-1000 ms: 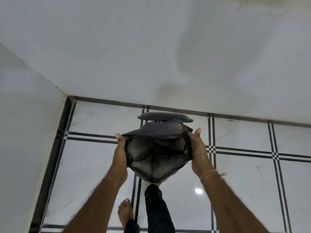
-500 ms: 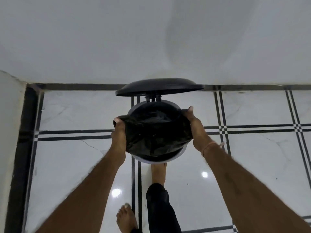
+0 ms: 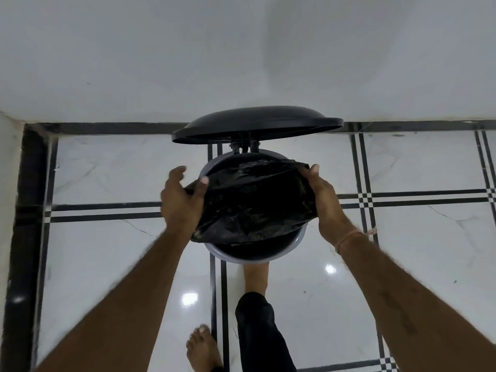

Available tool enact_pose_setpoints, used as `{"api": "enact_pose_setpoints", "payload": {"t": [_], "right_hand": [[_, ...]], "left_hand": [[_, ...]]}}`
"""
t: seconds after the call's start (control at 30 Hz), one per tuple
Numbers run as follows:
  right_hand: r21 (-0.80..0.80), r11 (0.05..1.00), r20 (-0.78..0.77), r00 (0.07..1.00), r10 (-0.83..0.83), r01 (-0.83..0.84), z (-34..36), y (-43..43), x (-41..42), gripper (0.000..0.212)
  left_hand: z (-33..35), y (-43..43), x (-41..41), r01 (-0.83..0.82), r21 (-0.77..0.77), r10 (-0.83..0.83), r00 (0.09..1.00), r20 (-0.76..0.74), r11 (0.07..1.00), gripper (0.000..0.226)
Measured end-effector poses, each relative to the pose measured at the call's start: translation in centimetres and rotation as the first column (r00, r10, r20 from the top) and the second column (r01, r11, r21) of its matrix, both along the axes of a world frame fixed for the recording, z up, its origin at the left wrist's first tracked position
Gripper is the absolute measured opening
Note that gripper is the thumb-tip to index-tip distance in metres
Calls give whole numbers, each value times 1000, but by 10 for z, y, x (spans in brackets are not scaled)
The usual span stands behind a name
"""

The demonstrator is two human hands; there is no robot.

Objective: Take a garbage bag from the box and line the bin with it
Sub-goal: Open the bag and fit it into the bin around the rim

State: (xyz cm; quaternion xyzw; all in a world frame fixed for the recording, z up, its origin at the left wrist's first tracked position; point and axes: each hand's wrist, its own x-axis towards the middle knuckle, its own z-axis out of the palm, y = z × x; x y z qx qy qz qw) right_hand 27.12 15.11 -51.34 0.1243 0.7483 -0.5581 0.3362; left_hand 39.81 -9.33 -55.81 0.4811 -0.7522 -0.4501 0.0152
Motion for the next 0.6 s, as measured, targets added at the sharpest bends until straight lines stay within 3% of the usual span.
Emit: {"api": "enact_pose_setpoints", "payload": {"t": [0.13,0.23,0.33,0.4,0.5,0.6], "right_hand": [[-11,1000,-9,1000,-21,21,-2,0,-2,60],[-6,1000,-21,1000,-18,18,-4,-1,-5,59],[2,1000,-35,999,-13,13,-9,-2,-8,59],[-2,1000,-43,999,3,-3,-10,-3,-9,59],[-17,1000,-49,999,17,-18,-9,-3,-10,58],[-15,999,-70,996,46,-47,-10,-4,-10,53]], "left_hand": [[-6,-5,-9,50,-77,-45,996,73,996,24],[-9,-11,-2,59,-156,-42,993,110,986,27],[-14,-14,5,168,-119,-167,986,22,979,30],[-13,-11,7,263,-110,-264,965,10,958,43],[-9,-7,4,370,-279,-374,927,40,886,60],[1,0,-15,508,-366,-539,842,22,779,61]]}}
